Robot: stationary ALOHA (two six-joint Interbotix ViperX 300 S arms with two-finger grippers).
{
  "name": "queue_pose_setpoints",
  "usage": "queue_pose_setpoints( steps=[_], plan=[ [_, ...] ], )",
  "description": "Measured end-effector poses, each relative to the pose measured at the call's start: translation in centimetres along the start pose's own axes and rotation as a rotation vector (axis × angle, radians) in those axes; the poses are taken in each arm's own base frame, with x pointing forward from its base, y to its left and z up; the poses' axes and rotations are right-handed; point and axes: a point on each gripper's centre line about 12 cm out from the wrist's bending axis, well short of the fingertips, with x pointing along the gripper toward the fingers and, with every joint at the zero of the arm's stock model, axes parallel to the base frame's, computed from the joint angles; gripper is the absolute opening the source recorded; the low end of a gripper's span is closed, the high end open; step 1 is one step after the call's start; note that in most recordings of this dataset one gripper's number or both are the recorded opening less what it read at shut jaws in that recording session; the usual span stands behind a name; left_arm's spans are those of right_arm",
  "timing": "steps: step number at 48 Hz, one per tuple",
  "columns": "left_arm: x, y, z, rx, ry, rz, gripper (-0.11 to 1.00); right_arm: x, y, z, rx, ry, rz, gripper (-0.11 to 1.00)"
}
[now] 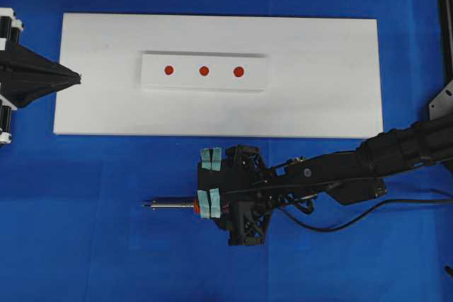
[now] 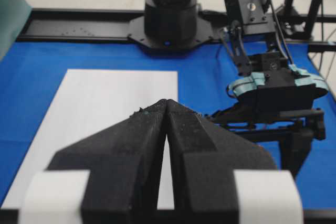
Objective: Touch the tip of the soldering iron to the mark.
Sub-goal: 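Close the right gripper on the red handle and lift the iron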
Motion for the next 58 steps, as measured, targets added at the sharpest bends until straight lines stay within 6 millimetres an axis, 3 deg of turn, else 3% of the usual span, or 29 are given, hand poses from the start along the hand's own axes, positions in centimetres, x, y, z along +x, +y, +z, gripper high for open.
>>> queue_pose_setpoints(
  steps=[6,35,46,58],
  plan=[
    [0.0,0.0,0.0,0.0,0.0,-0.002,0.0,0.0,0.1,-0.2,-0.002,0.009,-0.002,0.07],
    [0.0,0.0,0.0,-0.001,0.0,0.0,0.0,-0.3,0.2,0.1,-0.007,0.003,-0.001,0.07],
    [0.0,0.0,0.0,-0.002,-0.002,0.0,0.0,-3.2,1.0,2.1,-0.053,-0.061,0.018,0.07],
    [-0.1,0.0,0.1,-0.015,-0.003,0.0,0.0,-8.7,1.0,4.8,-0.07,-0.071,-0.022,0.07]
  ],
)
